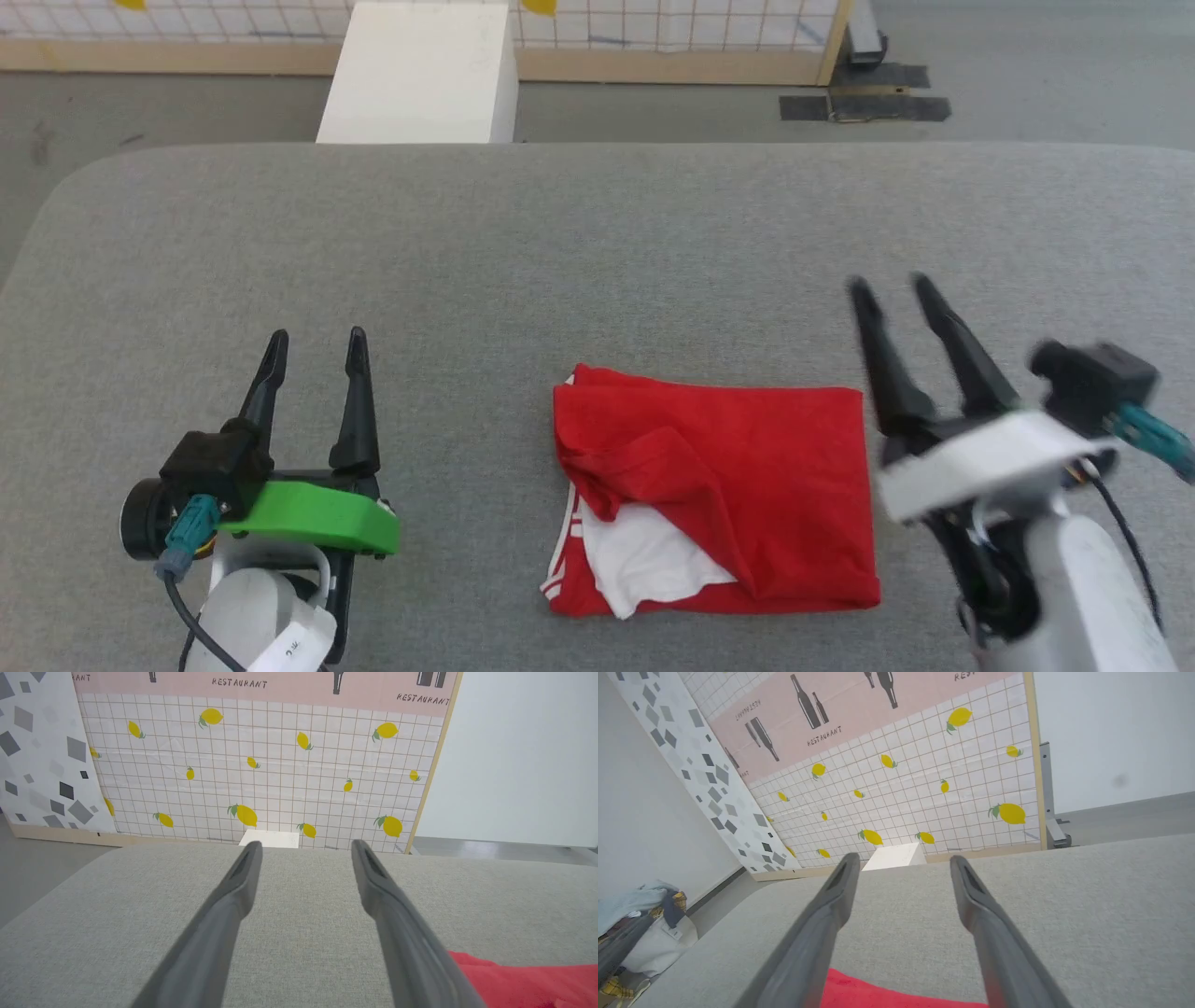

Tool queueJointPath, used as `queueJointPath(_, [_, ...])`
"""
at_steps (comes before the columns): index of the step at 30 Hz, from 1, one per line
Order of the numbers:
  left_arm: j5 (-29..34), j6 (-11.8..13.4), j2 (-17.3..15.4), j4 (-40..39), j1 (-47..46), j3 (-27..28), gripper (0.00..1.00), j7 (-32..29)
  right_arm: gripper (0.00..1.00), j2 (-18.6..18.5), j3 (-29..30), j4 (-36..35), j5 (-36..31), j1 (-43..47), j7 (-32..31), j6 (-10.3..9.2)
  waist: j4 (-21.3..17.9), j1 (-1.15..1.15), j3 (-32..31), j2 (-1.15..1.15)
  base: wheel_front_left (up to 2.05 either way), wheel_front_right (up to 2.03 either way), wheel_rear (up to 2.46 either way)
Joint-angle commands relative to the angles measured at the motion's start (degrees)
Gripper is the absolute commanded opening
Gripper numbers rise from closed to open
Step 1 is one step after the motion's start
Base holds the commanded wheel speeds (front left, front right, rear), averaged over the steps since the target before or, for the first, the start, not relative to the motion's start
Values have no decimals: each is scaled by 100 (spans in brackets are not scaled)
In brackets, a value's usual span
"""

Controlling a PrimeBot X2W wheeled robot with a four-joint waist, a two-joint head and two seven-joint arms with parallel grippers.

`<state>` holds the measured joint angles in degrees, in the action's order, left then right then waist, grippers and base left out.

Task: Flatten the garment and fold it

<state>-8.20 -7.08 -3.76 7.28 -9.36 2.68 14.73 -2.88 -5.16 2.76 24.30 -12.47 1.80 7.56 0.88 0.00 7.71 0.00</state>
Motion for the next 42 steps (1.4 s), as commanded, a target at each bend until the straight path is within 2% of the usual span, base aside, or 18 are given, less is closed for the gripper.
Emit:
queueJointPath(1, [29, -40, 0, -29, 64, -3, 100, 27, 100, 0, 186, 25, 15, 167, -15, -8, -101, 0, -83, 0, 0, 0, 0])
queueJointPath(7, [29, -40, -1, -52, 77, -26, 100, 27, 100, 0, 762, 555, 211, 651, -680, -8, -160, 0, -49, 0, 0, 0, 0])
queueJointPath(17, [5, -40, 11, -28, 22, -111, 100, 27, 100, 0, 463, 1431, 742, 564, -1950, -8, -40, 0, 74, 0, 0, 0, 0])
queueJointPath(25, [-12, -41, 24, 14, 50, -153, 100, 27, 100, 0, 267, 2055, 862, 391, -2456, -8, 114, 0, 83, 0, 0, 0, 0])
queueJointPath(26, [-12, -41, 26, 17, 58, -161, 100, 27, 87, 0, 205, 2117, 936, 356, -2512, -8, 126, 0, 79, 0, 0, 0, 0])
queueJointPath(27, [-12, -41, 28, 20, 67, -166, 100, 27, 47, 0, 138, 2168, 1009, 315, -2551, -8, 137, 0, 76, 0, 0, 0, 0])
queueJointPath(28, [-13, -41, 29, 26, 75, -167, 100, 27, 20, 1, 64, 2205, 1032, 274, -2585, -8, 146, 0, 67, 0, 0, 0, 0])
queueJointPath(29, [-12, -41, 30, 31, 81, -165, 100, 27, 3, 1, 33, 2216, 1014, 242, -2586, -8, 151, 0, 59, 0, 0, 0, 0])
queueJointPath(30, [-11, -41, 31, 36, 88, -160, 100, 27, 0, 1, 16, 2213, 957, 202, -2576, -8, 152, 0, 48, 0, 0, 0, 0])
queueJointPath(33, [-3, -41, 35, 25, 123, -105, 100, 27, 0, 1, 9, 2076, 556, 76, -2601, -8, 105, 0, 24, 0, 0, 0, 0])
queueJointPath(35, [4, -40, 38, -3, 163, -37, 100, 27, 0, 1, -26, 1815, 3, -61, -2743, -8, 17, 0, 13, 0, 0, 0, 0])
queueJointPath(40, [16, -40, 46, -83, 185, 24, 100, 27, 0, -25, -307, 743, -1871, -535, -3519, -8, -260, 0, 66, 0, 0, 0, 0])
queueJointPath(42, [2, -40, 46, -112, 146, 45, 100, 27, 0, -364, -731, 364, -2408, -790, -3772, -8, -400, 0, 127, 0, 0, 0, 0])
